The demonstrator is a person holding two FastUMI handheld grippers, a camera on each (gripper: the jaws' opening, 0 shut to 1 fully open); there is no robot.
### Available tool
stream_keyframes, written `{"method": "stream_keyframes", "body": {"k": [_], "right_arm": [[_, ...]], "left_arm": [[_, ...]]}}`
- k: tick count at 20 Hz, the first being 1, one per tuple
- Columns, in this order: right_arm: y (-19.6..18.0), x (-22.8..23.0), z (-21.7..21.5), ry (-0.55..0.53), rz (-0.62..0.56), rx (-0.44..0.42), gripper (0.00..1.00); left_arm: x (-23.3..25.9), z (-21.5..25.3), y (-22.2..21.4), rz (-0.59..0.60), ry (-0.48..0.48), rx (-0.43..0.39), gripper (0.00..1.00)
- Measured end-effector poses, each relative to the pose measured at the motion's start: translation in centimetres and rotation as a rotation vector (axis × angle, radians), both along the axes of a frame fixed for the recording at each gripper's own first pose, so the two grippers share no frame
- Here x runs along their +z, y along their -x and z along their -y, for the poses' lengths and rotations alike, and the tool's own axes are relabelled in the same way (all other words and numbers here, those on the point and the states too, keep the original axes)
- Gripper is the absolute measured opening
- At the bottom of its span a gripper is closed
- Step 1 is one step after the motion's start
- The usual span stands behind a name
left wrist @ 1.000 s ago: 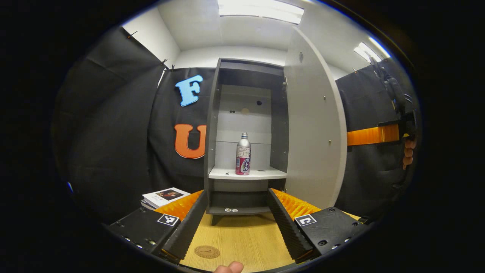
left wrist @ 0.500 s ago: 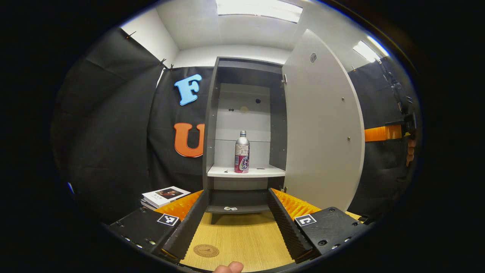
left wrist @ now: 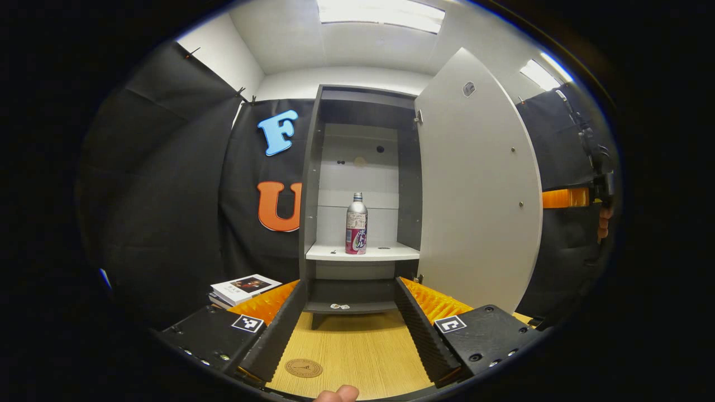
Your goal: Open the cabinet door with the right hand, grasp the bottle in the cabinet with the left hand and place it on the coaster, then close the cabinet door with the right hand.
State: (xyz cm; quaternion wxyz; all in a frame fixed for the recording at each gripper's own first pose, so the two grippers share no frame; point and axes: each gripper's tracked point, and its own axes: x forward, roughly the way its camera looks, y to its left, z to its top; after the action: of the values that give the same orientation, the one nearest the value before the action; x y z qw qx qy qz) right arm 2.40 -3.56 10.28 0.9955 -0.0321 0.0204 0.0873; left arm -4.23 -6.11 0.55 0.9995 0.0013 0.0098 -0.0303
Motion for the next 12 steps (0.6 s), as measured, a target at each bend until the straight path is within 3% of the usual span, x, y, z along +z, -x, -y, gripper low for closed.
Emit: {"method": "stream_keyframes", "body": {"k": [3,8,11,12], "right_arm": [[1.0,0.6,0.1,-0.014,0.035,0.014,0.05],[1.7,1.5,3.2,0.005,0.08,-0.056,0.08],[1.1,1.0,3.6,0.019,0.073,-0.064,0.38],[1.0,0.9,3.8,0.018,0.074,-0.076,0.58]], "left_arm": [[0.3,-0.5,0.5,0.012,-0.005,0.023,0.95],[0.4,-1.6,0.7,0.022,-0.014,0.066,0.95],[0.3,-1.3,0.6,0.016,-0.002,0.067,0.95],[0.3,-1.2,0.5,0.015,-0.001,0.065,0.95]]}}
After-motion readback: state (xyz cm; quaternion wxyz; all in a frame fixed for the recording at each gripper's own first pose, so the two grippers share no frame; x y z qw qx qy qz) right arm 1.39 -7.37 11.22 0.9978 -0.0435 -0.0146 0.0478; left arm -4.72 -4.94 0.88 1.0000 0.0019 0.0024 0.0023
